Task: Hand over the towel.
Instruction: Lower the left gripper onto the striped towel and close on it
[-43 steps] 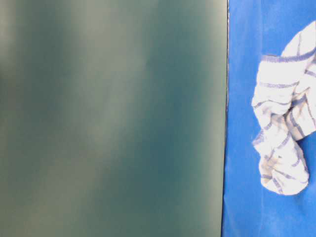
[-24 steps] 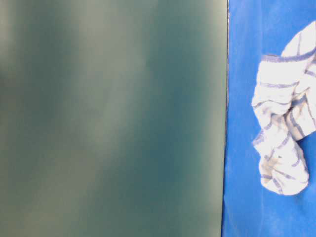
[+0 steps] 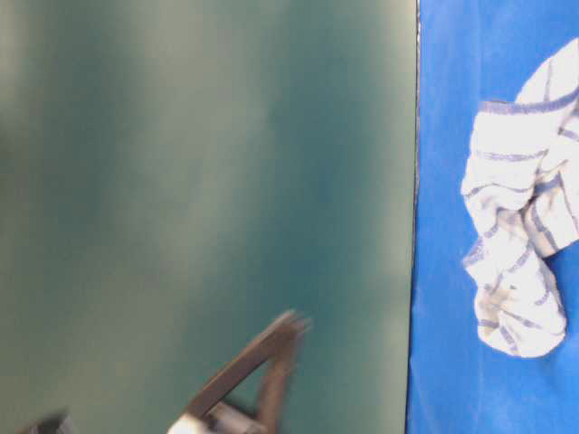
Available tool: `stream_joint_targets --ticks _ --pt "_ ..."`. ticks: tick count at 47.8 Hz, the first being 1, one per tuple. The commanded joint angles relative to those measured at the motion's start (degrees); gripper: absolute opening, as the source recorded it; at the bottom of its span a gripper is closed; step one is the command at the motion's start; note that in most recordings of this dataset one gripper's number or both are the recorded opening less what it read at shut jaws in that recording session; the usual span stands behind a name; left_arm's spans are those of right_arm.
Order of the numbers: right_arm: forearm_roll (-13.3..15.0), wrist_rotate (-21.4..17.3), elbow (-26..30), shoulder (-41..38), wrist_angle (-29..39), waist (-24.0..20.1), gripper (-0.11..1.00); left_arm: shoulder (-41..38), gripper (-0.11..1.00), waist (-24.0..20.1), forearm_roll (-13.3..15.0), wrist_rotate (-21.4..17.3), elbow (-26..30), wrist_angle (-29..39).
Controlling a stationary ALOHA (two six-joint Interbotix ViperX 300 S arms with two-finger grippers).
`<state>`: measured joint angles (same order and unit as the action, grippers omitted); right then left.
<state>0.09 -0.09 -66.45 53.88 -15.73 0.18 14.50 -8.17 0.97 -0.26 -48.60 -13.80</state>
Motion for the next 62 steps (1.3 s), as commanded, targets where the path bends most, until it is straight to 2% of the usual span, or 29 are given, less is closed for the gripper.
stream_joint_targets --ticks 1,8,19,27,39,42,44,51,55,57,62 --pt "0.09 -0.09 1.23 -0.7 -0.26 0.09 0.0 -4.66 0.93 -0.18 0.09 0.09 3.6 1.23" --pt "0.09 -0.09 1.05 -1.14 -0.26 0.18 0.0 -13.27 0.94 -0.18 0.09 0.09 6.59 1.93" --pt "0.09 0.0 0.97 -2.11 -0.26 0.18 0.0 -23.2 0.94 -0.18 0.18 0.35 8.0 0.53" --pt "0.09 0.09 0.88 -2.46 -0.26 0.26 0.0 -26.28 0.94 -0.53 0.18 0.18 8.79 -0.09" --pt "0.09 0.0 0.88 -2.46 -0.44 0.26 0.0 -26.28 0.92 -1.32 0.18 -0.35 9.23 1.14" --pt "0.09 0.0 0.88 -2.46 -0.44 0.26 0.0 -26.28 0.83 -1.32 0.18 -0.44 9.4 2.2" --pt "0.09 0.09 0.88 -2.46 -0.44 0.26 0.0 -26.19 0.74 -1.41 0.18 -0.44 9.49 2.99" --pt "0.09 0.0 0.88 -2.55 -0.44 0.26 0.0 -24.96 0.31 -1.76 0.18 -0.53 9.58 3.43" --pt "0.09 0.0 0.88 -2.9 -0.44 0.26 0.0 -23.03 0.11 -1.76 0.18 -0.62 9.49 3.69" --pt "0.09 0.0 0.88 -3.16 -0.44 0.26 0.0 -21.62 0.05 -1.76 0.09 -0.7 9.32 3.78" --pt "0.09 0.0 0.79 -3.78 -0.53 0.26 0.0 -16.52 0.05 -1.76 0.18 -0.53 8.96 4.22"
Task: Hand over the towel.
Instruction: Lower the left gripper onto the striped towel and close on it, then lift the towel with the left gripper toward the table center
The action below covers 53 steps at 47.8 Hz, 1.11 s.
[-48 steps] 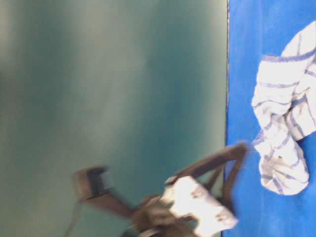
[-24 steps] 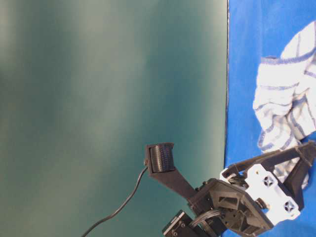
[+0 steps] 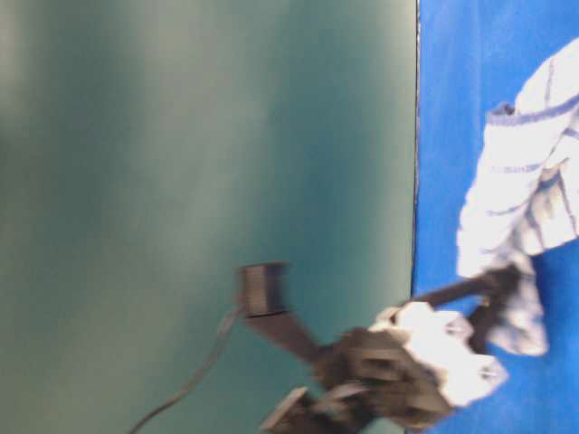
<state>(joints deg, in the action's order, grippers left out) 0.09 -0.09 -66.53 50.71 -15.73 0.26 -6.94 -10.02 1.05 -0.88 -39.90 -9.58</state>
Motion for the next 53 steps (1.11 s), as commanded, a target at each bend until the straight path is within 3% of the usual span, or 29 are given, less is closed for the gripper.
stream_joint_targets --ticks 1,22,33,53 --pt "0.09 0.0 0.88 -0.7 -0.53 0.18 0.0 5.98 0.05 0.18 0.09 0.09 0.18 0.09" --pt "0.0 0.09 0.88 -0.88 -1.85 0.7 0.0 26.1 0.05 5.01 0.09 0.09 -0.79 -2.46" --pt "-0.09 0.09 0.88 -1.41 -2.46 1.49 0.0 30.32 0.05 7.38 0.0 0.97 -3.78 -9.05" --pt "-0.97 -0.53 1.32 -5.71 -7.12 2.72 0.01 31.82 0.05 7.38 0.09 0.97 -5.1 -9.49"
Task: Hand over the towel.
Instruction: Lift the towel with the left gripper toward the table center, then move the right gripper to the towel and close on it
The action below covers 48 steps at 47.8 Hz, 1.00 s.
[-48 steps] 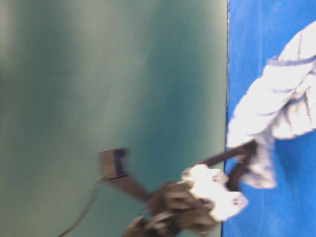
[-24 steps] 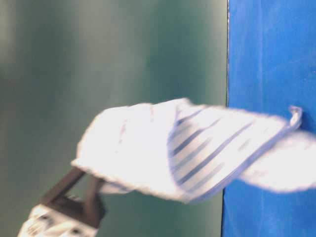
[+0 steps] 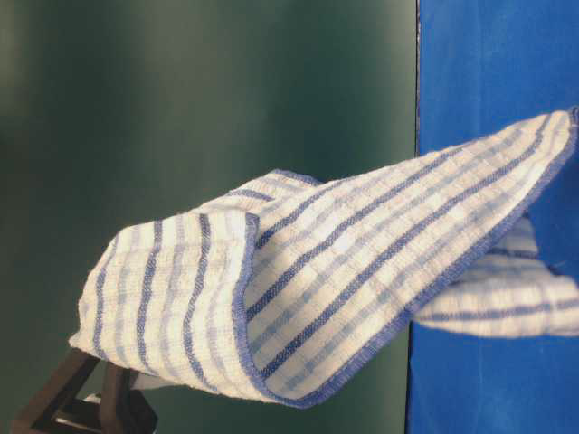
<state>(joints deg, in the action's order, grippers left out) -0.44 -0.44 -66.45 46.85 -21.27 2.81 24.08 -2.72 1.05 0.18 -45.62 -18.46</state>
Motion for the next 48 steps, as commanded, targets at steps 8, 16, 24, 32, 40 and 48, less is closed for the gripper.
stream_joint_targets --ticks 8,16,24,32,40,48 --pt "-2.46 -0.35 4.22 -9.49 -2.9 0.44 0.22 0.79 0.05 0.18 0.09 -0.09 0.62 -0.7" --pt "-3.87 -0.35 9.23 -20.04 -7.38 0.97 0.68 0.7 0.05 0.18 0.09 -0.09 0.62 -0.7" --pt "-4.31 -0.44 15.56 -29.27 -8.96 0.97 0.71 0.62 0.05 0.26 0.09 -0.09 0.7 -0.79" --pt "-4.92 -0.26 22.68 -36.39 -8.7 1.05 0.71 0.53 0.05 0.26 0.09 -0.09 0.62 -0.7" --pt "-4.92 -0.18 27.86 -40.69 -7.47 1.05 0.71 0.62 0.05 0.18 0.09 -0.09 0.62 -0.7" --pt "-4.92 -0.18 30.67 -42.89 -5.98 1.05 0.71 0.7 0.05 0.26 0.0 -0.18 0.44 -0.7"
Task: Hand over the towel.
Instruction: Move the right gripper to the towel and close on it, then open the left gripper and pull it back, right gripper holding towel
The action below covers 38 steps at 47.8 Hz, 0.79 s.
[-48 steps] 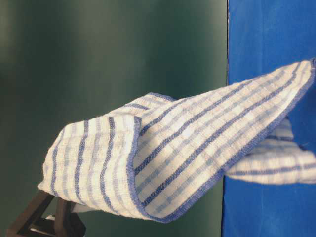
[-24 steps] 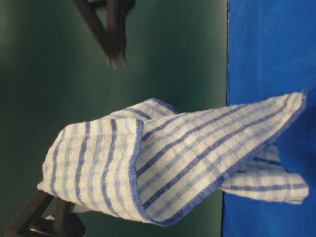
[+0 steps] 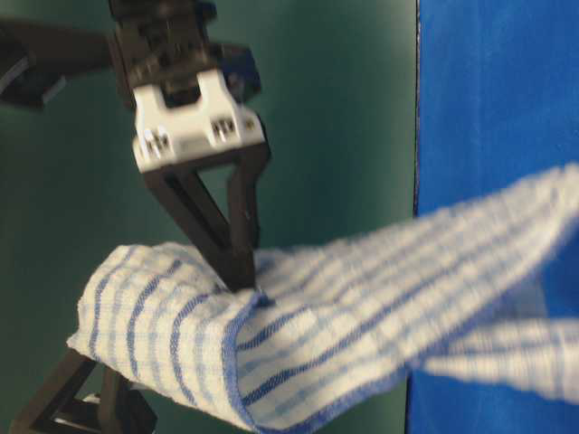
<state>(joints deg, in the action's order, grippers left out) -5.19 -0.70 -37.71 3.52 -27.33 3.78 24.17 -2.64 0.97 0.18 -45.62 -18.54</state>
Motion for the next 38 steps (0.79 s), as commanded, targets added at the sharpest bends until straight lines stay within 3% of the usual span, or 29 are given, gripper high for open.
stream_joint_targets --ticks 1,18,21,29,38 --pt "-0.18 0.09 2.11 0.26 0.09 0.09 0.71 0.62 0.05 0.18 0.09 -0.09 0.44 -0.62" --pt "-0.53 0.09 2.64 0.0 -0.26 0.35 0.68 0.79 0.05 0.18 0.09 -0.26 0.18 -0.62" --pt "-0.44 0.09 2.64 0.0 0.09 0.44 0.56 0.79 0.05 0.18 0.18 -0.26 0.18 -0.62" --pt "-0.18 0.7 2.64 0.0 1.32 0.44 0.07 0.7 0.05 0.35 0.18 -0.35 0.26 -0.7" --pt "-0.09 0.7 2.72 0.0 2.37 0.44 0.04 0.35 0.05 0.35 0.18 -0.09 0.53 -1.14"
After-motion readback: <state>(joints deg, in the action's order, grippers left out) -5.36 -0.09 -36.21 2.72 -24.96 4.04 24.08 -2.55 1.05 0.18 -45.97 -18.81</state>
